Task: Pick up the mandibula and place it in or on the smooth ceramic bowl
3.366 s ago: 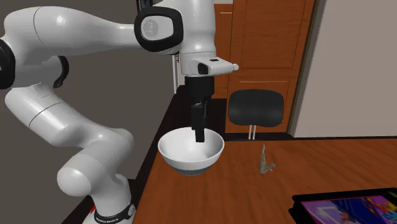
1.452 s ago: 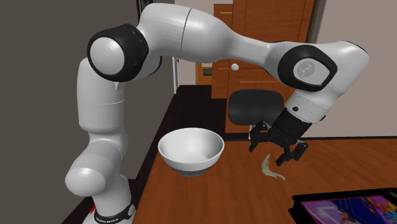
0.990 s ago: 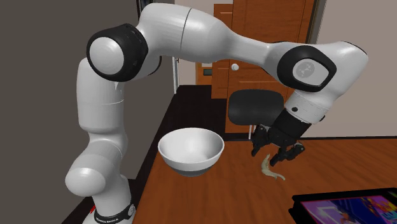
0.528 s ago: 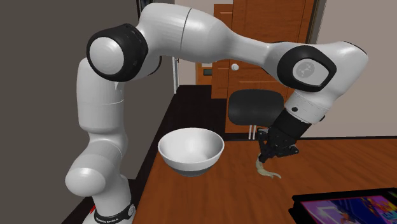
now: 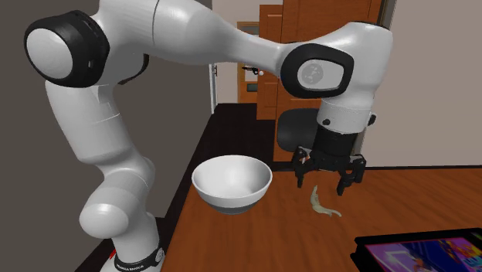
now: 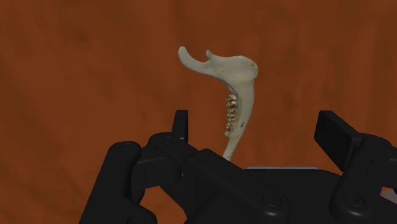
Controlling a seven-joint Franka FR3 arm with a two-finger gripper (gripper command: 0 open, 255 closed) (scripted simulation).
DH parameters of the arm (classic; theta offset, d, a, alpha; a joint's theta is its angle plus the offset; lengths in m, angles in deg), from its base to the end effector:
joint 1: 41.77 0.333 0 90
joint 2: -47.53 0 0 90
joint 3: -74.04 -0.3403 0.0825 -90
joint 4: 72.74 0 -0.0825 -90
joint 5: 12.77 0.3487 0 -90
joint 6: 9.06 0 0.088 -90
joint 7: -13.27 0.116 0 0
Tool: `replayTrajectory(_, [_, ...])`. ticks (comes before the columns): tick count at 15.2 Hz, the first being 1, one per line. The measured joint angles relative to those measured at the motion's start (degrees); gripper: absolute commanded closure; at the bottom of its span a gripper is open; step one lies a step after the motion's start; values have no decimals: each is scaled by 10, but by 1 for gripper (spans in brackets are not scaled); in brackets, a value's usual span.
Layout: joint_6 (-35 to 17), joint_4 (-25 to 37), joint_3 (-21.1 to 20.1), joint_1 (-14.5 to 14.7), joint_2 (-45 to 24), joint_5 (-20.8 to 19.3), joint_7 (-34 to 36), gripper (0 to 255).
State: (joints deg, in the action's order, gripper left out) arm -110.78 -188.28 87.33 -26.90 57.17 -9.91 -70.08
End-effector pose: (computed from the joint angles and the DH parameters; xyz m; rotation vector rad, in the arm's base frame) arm 0.4625 0.0109 0.5421 -2.2391 -2.0341 0.0029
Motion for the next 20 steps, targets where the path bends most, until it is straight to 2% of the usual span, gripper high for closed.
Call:
replayTrajectory(6, [-67, -59, -3, 1, 13, -3, 1, 0])
replayTrajectory(13, [-78, -69, -2, 0, 13, -3, -1, 0])
replayTrajectory(14, [-78, -69, -2, 0, 13, -3, -1, 255])
replayTrajectory(20, [-80, -68, -2, 0, 15, -3, -1, 255])
